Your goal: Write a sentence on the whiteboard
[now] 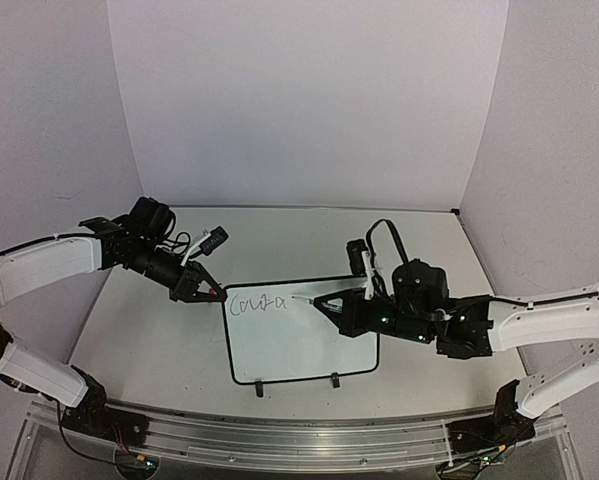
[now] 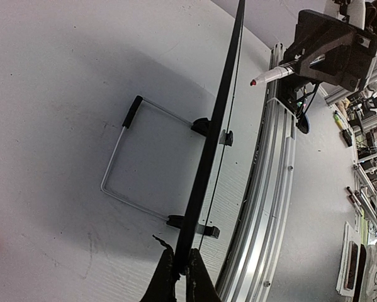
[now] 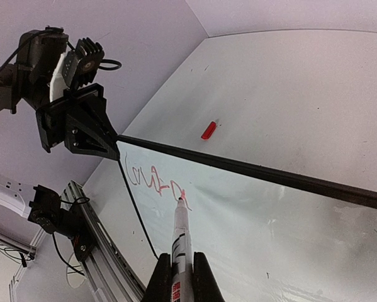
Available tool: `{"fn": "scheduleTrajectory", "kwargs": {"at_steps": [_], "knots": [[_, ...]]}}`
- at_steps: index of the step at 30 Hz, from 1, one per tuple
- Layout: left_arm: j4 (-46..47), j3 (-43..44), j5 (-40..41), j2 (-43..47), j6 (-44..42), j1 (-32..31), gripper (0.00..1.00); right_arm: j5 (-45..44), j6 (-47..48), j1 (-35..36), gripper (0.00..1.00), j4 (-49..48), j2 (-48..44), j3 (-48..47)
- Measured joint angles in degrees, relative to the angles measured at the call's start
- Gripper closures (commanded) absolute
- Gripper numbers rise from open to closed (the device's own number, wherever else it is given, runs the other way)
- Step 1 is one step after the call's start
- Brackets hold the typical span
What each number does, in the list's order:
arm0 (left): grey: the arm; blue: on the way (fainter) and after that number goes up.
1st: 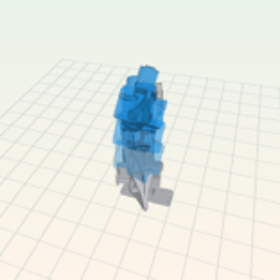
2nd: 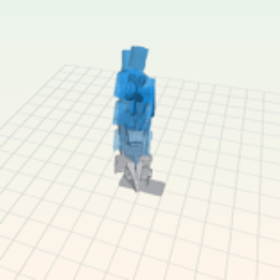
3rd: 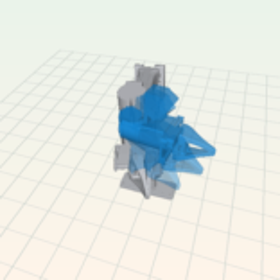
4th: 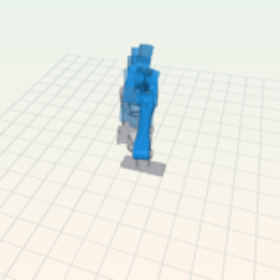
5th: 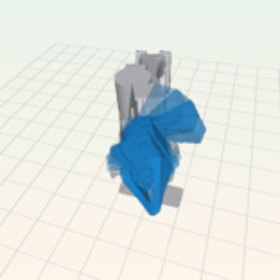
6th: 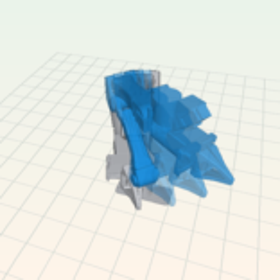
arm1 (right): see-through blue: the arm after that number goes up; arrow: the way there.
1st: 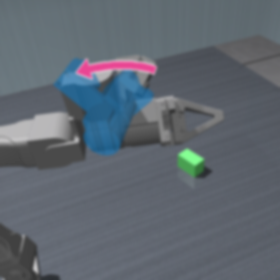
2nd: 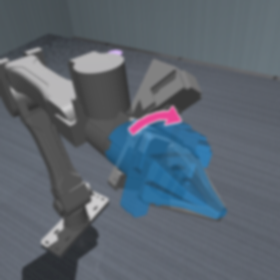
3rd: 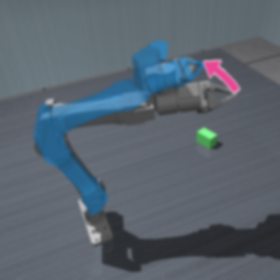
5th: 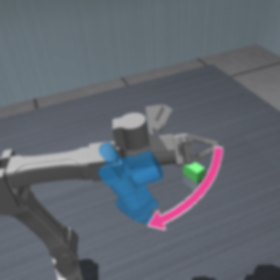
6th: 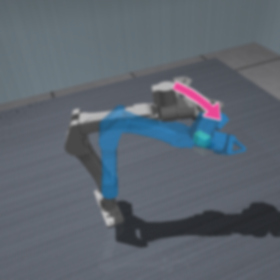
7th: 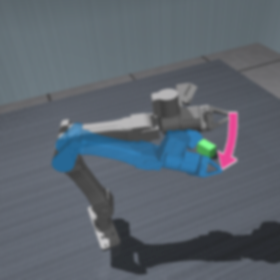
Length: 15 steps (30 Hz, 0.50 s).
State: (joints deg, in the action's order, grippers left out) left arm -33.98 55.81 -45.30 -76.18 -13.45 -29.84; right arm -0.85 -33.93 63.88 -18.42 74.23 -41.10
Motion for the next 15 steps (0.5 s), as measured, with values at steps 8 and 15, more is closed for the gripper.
{"fn": "scheduleTrajectory", "kwargs": {"at_steps": [8,15], "knots": [[0.0,0.0,0.0,0.0,0.0,-0.11,1.0,-1.29,-0.03,0.0,1.0,0.05,2.05,0.0],[0.07,0.0,0.04,0.0,0.05,-0.11,1.0,-2.4,0.0,0.02,1.0,0.0,2.32,0.0]]}}
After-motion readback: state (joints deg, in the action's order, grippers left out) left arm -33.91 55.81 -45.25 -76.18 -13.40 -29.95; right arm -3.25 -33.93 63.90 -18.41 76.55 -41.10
